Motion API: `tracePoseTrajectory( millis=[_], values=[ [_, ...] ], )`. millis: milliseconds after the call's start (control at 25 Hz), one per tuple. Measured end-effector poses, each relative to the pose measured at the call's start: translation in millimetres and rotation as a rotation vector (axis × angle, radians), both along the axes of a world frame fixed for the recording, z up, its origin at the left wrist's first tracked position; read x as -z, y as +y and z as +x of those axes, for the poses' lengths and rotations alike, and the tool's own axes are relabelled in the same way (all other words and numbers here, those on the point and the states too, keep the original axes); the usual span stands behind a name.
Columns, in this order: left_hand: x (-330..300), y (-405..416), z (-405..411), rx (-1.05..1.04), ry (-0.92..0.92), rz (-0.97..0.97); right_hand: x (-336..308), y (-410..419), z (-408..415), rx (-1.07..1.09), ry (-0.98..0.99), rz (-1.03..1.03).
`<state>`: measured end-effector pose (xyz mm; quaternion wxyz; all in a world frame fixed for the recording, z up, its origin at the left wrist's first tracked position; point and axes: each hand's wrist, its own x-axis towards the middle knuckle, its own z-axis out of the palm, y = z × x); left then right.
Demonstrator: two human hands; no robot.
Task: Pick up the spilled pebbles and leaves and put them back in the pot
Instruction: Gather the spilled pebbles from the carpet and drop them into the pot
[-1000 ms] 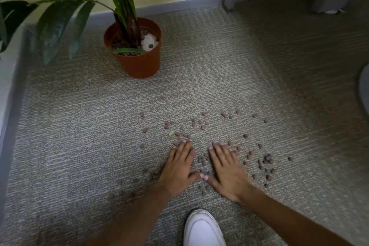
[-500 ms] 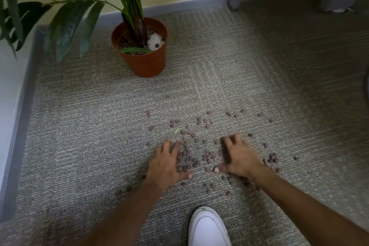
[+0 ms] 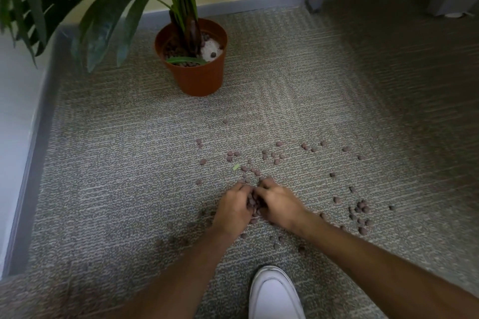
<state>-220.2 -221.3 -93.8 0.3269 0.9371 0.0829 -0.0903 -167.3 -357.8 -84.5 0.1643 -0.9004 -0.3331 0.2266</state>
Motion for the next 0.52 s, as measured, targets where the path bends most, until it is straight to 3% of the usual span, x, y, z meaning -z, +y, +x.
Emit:
tracePoseTrajectory(
  millis=[200, 400, 520],
  values=[
    [1, 1, 0, -0.184, 0.039, -0.138, 0, 1, 5, 0.044, 0.022, 0.049],
    [2, 9, 5, -0.379, 0.097, -0.427, -2, 2, 11, 0.194, 0.143, 0.089],
    [6, 17, 4, -0.417, 0.076, -0.447, -3, 4, 20, 0.295, 0.222, 0.114]
  ],
)
